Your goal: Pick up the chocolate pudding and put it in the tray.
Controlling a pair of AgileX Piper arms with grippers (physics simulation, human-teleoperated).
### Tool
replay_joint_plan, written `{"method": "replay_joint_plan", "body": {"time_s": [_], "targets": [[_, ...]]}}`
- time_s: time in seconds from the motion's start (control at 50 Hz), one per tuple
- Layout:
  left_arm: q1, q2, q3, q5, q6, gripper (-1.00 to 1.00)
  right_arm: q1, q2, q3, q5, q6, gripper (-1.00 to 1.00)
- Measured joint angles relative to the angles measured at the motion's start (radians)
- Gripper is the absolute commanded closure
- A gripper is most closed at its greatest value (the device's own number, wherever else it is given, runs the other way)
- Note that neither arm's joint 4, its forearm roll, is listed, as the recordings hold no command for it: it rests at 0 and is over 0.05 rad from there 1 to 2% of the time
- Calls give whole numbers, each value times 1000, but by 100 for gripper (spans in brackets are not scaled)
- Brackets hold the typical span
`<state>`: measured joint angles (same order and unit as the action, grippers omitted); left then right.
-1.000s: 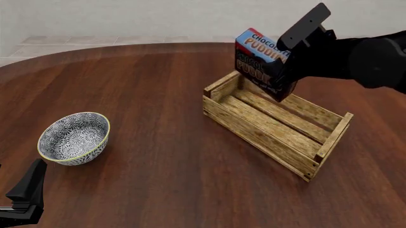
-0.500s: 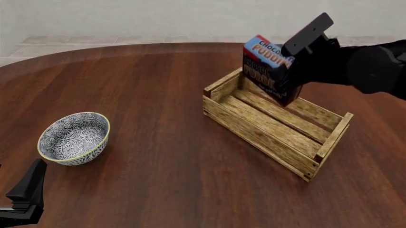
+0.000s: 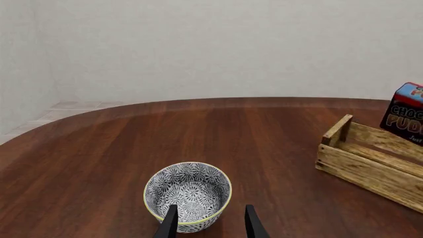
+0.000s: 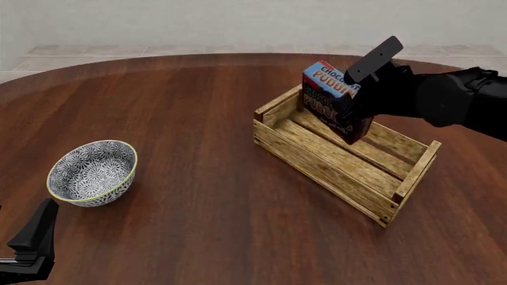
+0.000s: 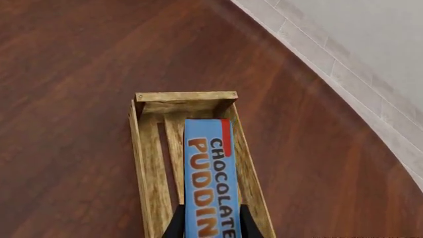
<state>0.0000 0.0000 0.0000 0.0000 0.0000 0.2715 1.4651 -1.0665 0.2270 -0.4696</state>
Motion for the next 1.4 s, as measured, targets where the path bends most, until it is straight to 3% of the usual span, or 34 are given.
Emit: {"method": "replay_joint_plan", "body": {"time_s": [1.4], "targets": [[0, 0, 0, 0, 0, -100, -7, 128, 71, -142, 37, 100]]}}
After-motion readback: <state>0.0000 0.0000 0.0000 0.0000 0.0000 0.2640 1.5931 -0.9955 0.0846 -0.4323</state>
